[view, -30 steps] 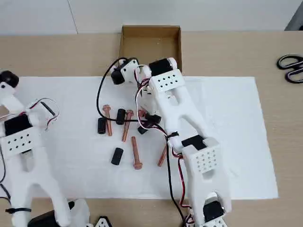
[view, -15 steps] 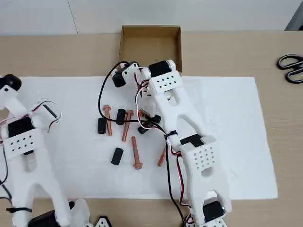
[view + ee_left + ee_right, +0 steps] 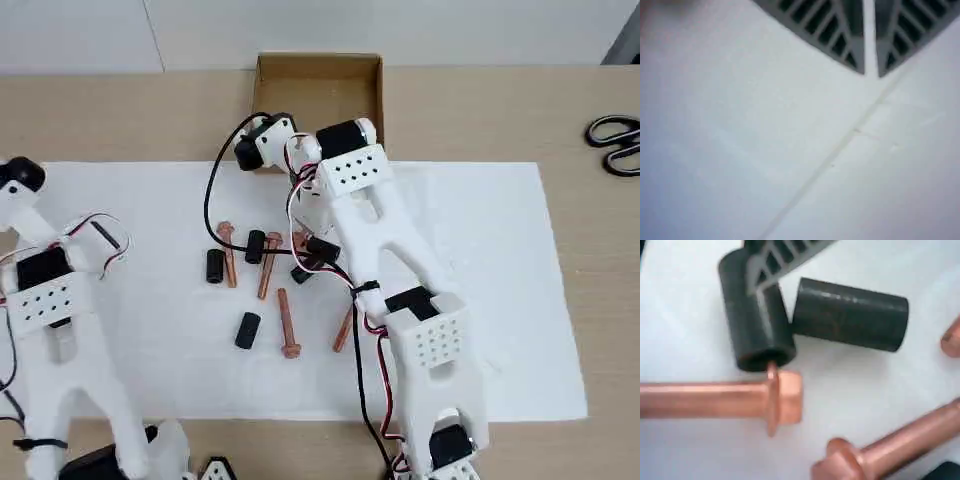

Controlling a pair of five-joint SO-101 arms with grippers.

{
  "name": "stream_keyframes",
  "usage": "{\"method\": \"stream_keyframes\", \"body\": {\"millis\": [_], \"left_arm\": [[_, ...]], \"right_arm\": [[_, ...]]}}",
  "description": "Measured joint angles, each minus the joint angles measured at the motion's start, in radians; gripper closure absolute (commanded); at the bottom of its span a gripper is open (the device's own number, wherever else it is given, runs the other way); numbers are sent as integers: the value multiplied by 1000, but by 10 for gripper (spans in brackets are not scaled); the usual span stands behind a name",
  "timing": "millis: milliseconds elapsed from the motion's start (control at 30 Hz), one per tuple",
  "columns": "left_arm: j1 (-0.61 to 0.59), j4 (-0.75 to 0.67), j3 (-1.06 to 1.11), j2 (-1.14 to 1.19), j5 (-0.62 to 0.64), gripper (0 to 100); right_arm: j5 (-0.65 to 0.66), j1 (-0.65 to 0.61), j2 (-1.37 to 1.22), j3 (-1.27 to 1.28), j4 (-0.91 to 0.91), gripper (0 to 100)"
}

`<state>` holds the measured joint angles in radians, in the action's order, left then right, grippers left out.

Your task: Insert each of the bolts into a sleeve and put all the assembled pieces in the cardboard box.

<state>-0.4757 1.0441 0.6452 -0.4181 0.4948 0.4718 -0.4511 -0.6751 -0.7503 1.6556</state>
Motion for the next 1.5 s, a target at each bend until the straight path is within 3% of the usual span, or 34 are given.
{"method": "stream_keyframes", "body": {"millis": [433, 1200, 1333, 1500], "left_arm": [[0, 0, 0, 0, 0, 994], [0, 0, 0, 0, 0, 994], [0, 0, 0, 0, 0, 994], [0, 0, 0, 0, 0, 994]], "right_arm": [[0, -81, -41, 11, 15, 854], [-2, -38, -207, -3, 14, 857], [-2, -29, -207, -3, 14, 984], [-54, 20, -210, -5, 11, 993]]}}
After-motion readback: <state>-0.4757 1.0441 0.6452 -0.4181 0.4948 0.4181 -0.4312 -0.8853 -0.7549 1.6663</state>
